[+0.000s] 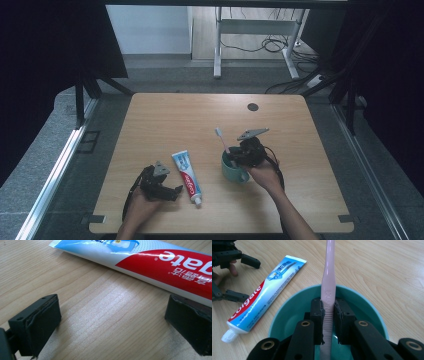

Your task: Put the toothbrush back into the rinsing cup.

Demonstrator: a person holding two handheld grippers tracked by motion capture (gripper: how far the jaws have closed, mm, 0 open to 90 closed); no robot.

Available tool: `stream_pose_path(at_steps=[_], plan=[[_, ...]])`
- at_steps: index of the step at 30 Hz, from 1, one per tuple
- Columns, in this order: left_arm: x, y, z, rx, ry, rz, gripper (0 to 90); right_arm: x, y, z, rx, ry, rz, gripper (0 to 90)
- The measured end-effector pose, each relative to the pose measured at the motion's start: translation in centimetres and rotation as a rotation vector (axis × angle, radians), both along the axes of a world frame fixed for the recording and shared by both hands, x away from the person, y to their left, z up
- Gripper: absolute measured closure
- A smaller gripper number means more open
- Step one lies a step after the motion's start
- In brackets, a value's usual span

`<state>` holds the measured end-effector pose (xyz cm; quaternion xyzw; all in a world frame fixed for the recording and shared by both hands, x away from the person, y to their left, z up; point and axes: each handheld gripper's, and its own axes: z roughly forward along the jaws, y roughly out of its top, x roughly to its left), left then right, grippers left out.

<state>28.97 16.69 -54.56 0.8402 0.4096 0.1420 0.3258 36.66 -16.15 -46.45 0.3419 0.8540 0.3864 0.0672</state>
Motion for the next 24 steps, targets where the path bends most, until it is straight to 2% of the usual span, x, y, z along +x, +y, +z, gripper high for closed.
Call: stream_pose_path(at_steps=[9, 24], plan=[[-0.01, 0.0, 0.0, 0.0, 0.001, 0.001, 0.1, 0.12, -0.44, -0.53, -0.022, 0.032, -0.001, 77.0], [-0.01, 0.0, 0.01, 0.001, 0.002, 0.0, 0.1, -0.08, -0.44, -0.46, -0.04, 0.021, 0.006, 72.4]])
